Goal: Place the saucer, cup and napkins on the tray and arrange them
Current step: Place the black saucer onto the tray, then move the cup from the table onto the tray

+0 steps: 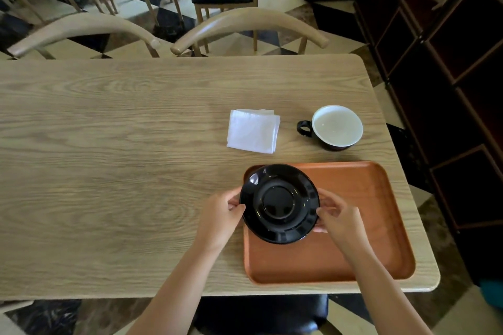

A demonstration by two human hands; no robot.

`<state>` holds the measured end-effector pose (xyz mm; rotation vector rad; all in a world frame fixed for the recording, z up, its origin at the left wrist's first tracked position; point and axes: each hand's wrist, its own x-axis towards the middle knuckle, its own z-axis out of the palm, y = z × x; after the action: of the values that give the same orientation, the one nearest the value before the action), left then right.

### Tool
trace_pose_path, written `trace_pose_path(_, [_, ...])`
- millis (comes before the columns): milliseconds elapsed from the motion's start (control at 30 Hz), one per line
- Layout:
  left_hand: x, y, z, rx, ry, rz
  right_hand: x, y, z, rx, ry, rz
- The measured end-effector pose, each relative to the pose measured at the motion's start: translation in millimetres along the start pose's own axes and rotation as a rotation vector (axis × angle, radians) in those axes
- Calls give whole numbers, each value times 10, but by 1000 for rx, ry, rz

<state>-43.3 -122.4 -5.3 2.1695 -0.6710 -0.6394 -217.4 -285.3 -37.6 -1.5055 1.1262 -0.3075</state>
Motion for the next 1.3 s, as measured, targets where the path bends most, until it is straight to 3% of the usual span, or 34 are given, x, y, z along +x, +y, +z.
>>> trace_pose_path(267, [60, -32, 12, -156, -8, -118, 65, -141, -25, -71, -23, -17])
trace_pose_path(500, [92, 12, -89, -37, -120, -96, 75, -293, -114, -256, -114, -24])
trace_pose_path(667, [254, 186, -230, 166, -110, 32, 173, -497, -400, -513, -123, -108])
trace_pose_path(833, [687, 668, -44, 410, -62, 417, 467, -694, -725, -662, 152, -405])
trace_pose_path(967, [1085, 1064, 352, 717, -102, 680, 790, -734, -830, -901, -24, -326])
trace_pose_path(1133, [1363, 1221, 734, 747, -239, 572, 1003, -669, -882, -928, -34, -499])
trace_pose_path(1300, [1396, 1189, 835, 597, -179, 541, 1072, -666, -883, -851, 23, -633])
